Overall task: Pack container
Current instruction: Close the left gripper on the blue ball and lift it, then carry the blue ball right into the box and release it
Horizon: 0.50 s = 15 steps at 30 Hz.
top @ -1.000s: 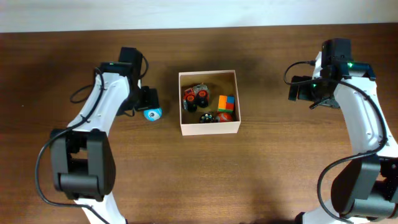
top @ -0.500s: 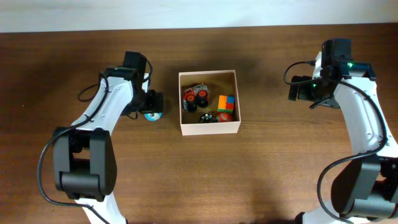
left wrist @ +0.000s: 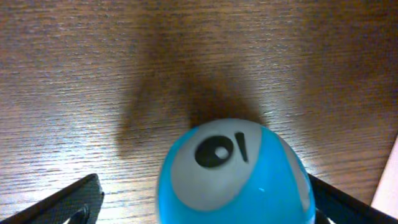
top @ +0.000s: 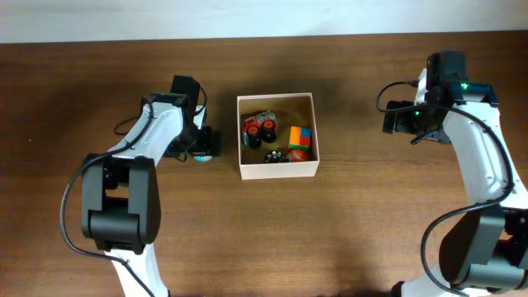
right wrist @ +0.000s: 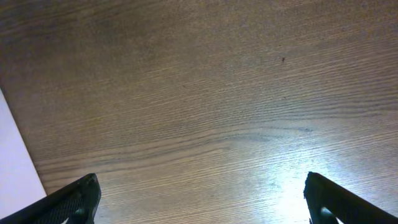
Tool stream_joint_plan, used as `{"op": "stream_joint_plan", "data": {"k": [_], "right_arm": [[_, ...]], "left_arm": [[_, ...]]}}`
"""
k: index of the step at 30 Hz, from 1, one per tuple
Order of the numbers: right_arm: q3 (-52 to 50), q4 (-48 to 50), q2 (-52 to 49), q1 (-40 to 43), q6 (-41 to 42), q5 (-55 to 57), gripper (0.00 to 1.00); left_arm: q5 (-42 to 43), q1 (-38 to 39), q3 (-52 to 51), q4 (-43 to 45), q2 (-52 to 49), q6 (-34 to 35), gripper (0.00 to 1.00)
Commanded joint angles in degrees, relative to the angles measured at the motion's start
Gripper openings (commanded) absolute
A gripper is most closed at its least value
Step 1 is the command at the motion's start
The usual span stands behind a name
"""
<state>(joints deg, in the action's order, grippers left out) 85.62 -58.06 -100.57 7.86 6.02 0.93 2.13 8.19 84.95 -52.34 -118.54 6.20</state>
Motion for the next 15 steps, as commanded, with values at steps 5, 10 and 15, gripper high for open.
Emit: {"op": "stream_joint_plan", "data": {"k": [5, 10, 15], "right_arm": [[-0.13, 0.02, -0.11, 0.13, 0.2, -0.31, 0.99], [-0.13, 0.04, -0.11, 0.13, 0.2, -0.31, 0.99], [-0.13, 0.02, -0.11, 0.13, 0.2, -0.31, 0.99]], "left_arm": [[0.07, -0.04, 0.07, -0.17, -0.37, -0.46, 0.58], [0.07, -0.04, 4.13, -2.27, -0.17, -0.46, 0.57], [0.09, 0.17, 15.17, -7.13, 0.39, -0.5, 0.59]]}}
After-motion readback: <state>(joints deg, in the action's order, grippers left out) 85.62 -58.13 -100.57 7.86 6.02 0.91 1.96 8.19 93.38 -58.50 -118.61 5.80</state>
